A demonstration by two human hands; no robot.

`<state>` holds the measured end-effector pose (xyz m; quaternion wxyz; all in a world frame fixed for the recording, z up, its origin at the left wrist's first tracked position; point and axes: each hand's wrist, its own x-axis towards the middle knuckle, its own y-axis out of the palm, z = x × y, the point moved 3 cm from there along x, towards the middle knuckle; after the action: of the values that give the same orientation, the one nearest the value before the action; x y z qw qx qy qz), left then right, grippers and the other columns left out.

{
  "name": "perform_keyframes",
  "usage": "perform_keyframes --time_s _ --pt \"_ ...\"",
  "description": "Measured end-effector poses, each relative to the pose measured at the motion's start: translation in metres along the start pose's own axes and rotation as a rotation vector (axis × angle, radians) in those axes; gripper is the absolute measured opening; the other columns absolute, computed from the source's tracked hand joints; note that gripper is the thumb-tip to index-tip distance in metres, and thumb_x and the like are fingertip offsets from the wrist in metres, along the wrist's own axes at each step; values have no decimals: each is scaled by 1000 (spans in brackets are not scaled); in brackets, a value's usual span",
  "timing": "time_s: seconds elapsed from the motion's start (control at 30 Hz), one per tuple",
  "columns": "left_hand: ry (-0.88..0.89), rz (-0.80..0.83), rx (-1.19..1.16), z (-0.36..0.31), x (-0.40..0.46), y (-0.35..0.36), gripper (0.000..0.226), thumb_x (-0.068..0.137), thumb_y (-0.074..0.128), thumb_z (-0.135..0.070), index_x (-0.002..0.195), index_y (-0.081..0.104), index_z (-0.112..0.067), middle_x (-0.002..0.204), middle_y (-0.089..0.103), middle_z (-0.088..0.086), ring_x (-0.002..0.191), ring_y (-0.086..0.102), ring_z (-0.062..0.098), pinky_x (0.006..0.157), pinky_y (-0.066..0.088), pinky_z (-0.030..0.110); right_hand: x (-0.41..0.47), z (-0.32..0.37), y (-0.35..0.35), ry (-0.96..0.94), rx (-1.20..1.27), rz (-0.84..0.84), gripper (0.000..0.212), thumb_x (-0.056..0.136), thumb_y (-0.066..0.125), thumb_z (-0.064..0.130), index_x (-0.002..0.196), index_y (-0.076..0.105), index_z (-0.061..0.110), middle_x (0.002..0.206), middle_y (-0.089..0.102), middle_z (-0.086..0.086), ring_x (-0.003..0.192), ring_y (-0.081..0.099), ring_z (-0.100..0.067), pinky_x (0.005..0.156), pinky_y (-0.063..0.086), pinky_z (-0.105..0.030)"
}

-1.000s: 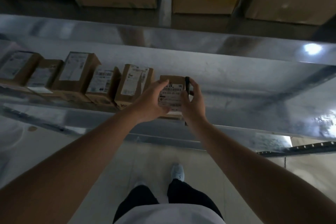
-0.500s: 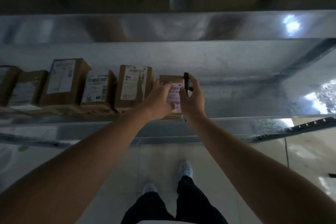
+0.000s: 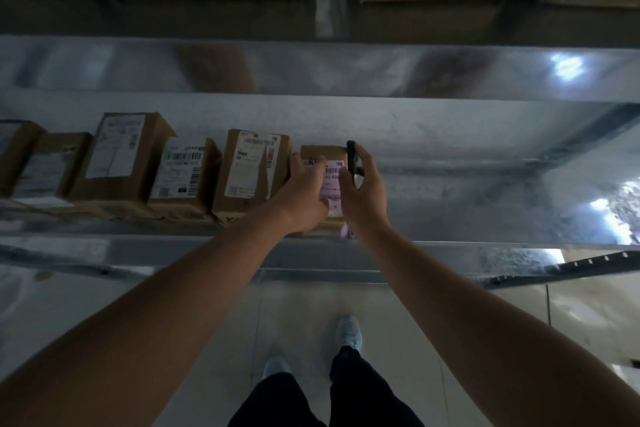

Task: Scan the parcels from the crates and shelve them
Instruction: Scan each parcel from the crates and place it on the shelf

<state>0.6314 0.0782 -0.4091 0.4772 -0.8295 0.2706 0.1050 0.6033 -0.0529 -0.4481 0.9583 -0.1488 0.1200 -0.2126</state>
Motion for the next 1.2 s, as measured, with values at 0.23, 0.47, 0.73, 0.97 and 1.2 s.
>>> perform_keyframes --time_s 0.23,0.47,0.73,0.97,1.2 --pt "57 -218 203 -26 -25 -18 90 94 75 -18 164 18 -17 172 5 13 152 34 41 118 44 53 -10 25 -28 -84 -108 68 50 114 45 39 163 40 37 136 51 -1 108 49 -3 82 37 -10" --pt "129 -270 240 -40 -70 -48 74 101 64 -20 163 26 -12 168 26 15 149 38 39 120 39 51 -39 62 -59 -200 -276 137 48 114 43 37 162 40 42 138 54 -10 88 44 6 66 32 -11" --pt "303 -263 355 -39 -141 -60 62 103 59 -26 158 36 -11 161 37 14 141 48 36 111 47 49 -117 82 -84 -347 -492 110 51 113 46 35 163 38 39 144 55 -15 105 63 -24 80 58 -36" --pt "564 -274 455 -60 -222 -72 60 107 53 -39 160 39 -13 171 29 7 151 36 32 119 37 47 -220 97 -130 -339 -706 -102 52 109 44 43 160 34 47 152 53 -8 112 62 -39 93 53 -44" --pt "805 -278 530 -129 -294 -52 64 105 50 -48 159 42 -15 170 33 7 151 39 30 122 36 47 -314 113 -216 -294 -858 -353 52 109 42 44 160 29 49 154 53 -7 111 65 -38 92 55 -48"
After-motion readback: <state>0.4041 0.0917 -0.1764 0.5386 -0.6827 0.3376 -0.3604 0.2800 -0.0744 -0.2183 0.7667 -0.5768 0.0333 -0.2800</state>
